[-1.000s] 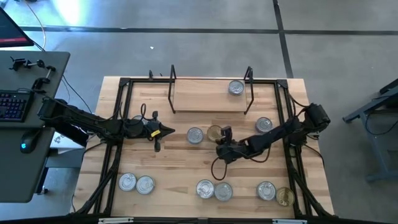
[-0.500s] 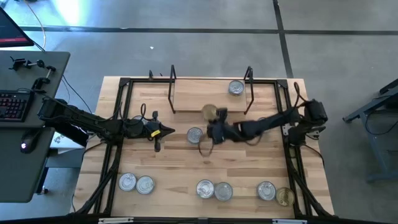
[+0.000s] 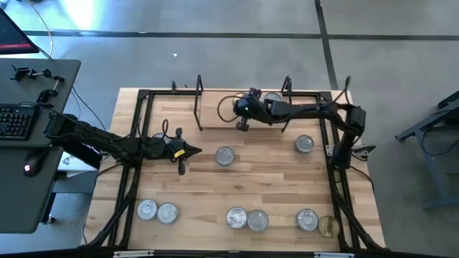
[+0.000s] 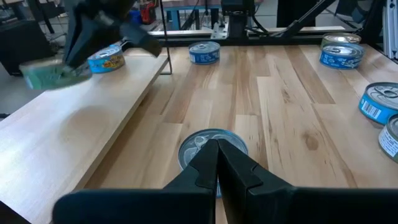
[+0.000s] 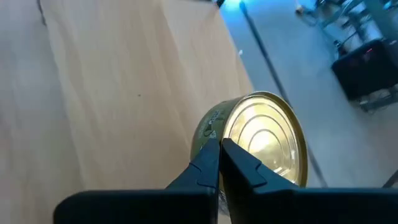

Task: Stack canned seafood by type on shelf
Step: Put the top right green tuna can on the shelf, then put the top left blue tuna can on the shelf

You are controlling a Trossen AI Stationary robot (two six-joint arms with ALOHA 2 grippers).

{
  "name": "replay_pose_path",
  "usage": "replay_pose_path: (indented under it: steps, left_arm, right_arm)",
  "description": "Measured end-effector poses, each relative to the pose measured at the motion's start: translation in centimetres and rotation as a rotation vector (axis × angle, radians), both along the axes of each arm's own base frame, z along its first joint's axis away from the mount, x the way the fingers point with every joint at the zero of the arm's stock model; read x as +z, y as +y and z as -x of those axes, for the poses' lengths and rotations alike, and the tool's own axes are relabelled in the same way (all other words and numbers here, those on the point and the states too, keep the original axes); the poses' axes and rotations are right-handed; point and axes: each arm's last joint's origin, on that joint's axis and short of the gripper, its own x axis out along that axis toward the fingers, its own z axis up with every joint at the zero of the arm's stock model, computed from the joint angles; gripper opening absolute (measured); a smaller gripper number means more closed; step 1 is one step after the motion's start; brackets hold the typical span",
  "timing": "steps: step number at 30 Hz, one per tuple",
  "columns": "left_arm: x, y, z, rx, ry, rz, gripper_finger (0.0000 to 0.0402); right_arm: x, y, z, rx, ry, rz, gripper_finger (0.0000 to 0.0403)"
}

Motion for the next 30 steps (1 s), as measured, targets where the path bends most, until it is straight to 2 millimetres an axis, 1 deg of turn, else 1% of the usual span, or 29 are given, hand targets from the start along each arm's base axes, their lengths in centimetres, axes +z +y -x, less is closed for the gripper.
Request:
replay_pose_path:
  steps: [4, 8, 14, 20, 24, 30]
  left_arm:
    - [0.0, 0.0, 0.0, 0.001, 0.0, 0.003, 0.0]
    - [0.0, 0.0, 0.0, 0.001, 0.0, 0.003, 0.0]
    - [0.0, 0.0, 0.0, 0.0, 0.002, 0.003, 0.0]
    - [0.0, 0.0, 0.0, -0.001, 0.002, 0.003, 0.0]
    - [0.0, 0.0, 0.0, -0.003, 0.002, 0.004, 0.0]
    - [0.0, 0.0, 0.0, -0.003, 0.002, 0.004, 0.0]
  right_arm:
    - [-1.2, -1.2, -0.9, -0.04, 0.075, -0.04, 0.0]
    - [-2.4, -1.6, -1.6, -0.059, 0.104, -0.06, 0.0]
    - [-2.9, -1.8, -1.8, -0.069, 0.113, -0.069, 0.0]
    - [-2.8, -1.9, -1.8, -0.103, 0.103, -0.049, 0.0005]
    - [-2.8, -2.0, -1.8, -0.11, 0.104, -0.04, 0.0034]
    - [-2.7, -2.0, -1.9, -0.094, 0.105, -0.026, 0.0103]
